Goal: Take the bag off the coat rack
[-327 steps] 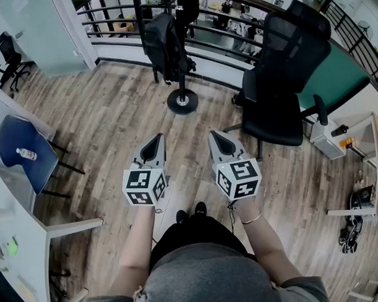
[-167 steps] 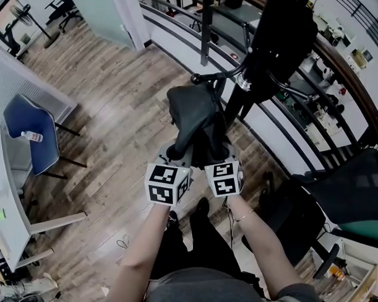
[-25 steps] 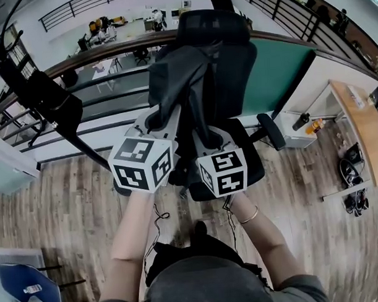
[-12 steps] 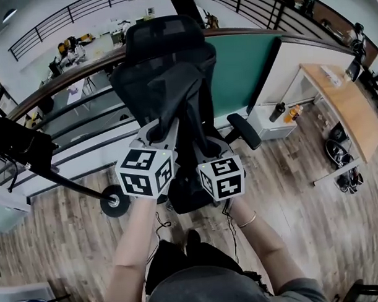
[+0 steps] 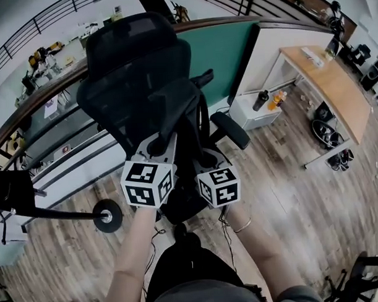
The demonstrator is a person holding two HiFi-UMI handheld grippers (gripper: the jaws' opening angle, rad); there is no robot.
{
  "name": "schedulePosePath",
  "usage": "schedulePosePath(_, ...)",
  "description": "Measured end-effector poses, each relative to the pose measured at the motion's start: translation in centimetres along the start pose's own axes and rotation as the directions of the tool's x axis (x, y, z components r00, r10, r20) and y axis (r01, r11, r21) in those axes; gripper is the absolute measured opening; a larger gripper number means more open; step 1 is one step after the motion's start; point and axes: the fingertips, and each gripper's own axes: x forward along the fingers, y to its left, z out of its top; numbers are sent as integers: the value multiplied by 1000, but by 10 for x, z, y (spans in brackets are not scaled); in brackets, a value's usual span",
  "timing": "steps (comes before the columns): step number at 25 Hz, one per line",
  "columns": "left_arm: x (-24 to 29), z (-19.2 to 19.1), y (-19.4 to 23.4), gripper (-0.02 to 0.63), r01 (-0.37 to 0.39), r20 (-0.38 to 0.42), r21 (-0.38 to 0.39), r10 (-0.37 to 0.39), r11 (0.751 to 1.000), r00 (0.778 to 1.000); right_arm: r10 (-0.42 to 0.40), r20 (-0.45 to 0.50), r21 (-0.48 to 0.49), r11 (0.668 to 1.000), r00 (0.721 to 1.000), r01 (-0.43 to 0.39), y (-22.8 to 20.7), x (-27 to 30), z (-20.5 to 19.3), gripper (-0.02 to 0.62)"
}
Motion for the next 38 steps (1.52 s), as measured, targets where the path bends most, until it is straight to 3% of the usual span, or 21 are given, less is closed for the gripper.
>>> schedulePosePath(16,92,-95,15,26,73,-167,-26,-76,997,983,-101,-94,179,977,990,117,-67,65,-90,65)
schedulePosePath(27,123,-150,8,26,114,-268,-21,-116,993,956,-151,-182,268,943,972,197,-93,80,-146,72)
schedulePosePath(38,152,-176,-14,26,197,-314,10,-184,980,931,-192,-218,336,906,957,258,-118,78,-176,74)
